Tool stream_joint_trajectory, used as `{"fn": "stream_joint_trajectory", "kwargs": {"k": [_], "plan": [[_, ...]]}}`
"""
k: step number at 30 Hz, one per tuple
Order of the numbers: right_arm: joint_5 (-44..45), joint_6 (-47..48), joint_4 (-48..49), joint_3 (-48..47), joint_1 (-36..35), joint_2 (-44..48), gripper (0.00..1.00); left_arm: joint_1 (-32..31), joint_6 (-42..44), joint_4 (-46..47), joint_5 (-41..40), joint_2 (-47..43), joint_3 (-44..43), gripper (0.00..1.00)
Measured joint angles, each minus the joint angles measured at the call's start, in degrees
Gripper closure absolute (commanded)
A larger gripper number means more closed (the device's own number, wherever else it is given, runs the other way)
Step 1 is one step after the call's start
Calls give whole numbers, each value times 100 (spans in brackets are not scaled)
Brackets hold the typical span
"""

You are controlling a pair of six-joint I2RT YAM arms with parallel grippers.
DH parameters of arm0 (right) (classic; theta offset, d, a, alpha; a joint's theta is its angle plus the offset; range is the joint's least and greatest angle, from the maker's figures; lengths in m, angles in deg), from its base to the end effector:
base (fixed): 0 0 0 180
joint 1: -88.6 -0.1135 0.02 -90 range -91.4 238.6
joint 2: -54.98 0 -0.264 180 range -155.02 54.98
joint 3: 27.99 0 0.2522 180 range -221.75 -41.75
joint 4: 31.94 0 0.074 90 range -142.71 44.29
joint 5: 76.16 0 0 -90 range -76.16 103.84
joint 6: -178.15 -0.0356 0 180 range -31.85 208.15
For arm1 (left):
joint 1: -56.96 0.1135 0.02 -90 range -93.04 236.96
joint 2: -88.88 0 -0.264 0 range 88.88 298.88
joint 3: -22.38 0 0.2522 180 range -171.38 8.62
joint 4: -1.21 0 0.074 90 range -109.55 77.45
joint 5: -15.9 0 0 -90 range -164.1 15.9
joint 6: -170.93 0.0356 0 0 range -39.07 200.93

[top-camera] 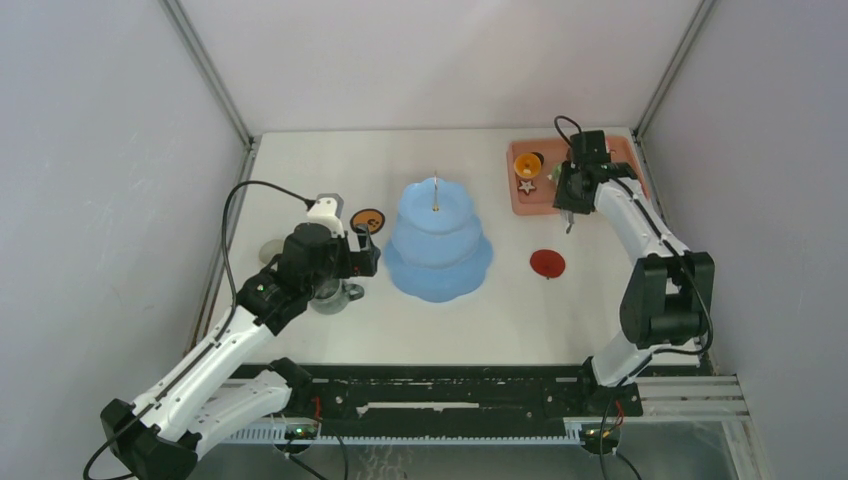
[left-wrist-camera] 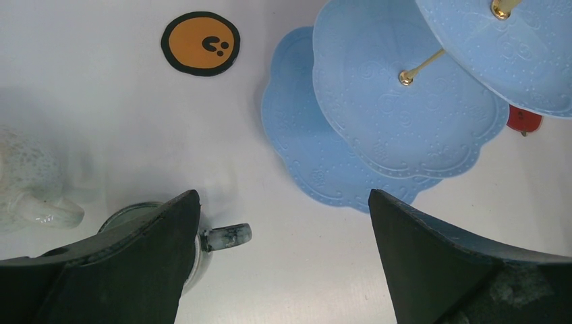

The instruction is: Serve the afternoon tea

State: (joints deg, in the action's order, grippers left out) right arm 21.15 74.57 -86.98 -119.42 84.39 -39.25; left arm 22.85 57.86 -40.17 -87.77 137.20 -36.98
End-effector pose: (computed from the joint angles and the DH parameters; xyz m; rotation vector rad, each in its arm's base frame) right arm 0.3489 0.0211 0.2719 0.2569 2.5553 -0.0476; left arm 0.1585 -0.0972 0.3041 0.0583 2.1027 -0.3550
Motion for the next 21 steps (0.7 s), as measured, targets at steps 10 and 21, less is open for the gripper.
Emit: {"fn": "stream_joint_trajectory", "kwargs": {"k": [10,21], "plan": [[-214,-9,-319,87,0,964,100,-2,17,-55,-153,-105,0,0],[-380,48,-658,116,-407,2538,100,79,9,-313,-317,-247,-24,0]]}}
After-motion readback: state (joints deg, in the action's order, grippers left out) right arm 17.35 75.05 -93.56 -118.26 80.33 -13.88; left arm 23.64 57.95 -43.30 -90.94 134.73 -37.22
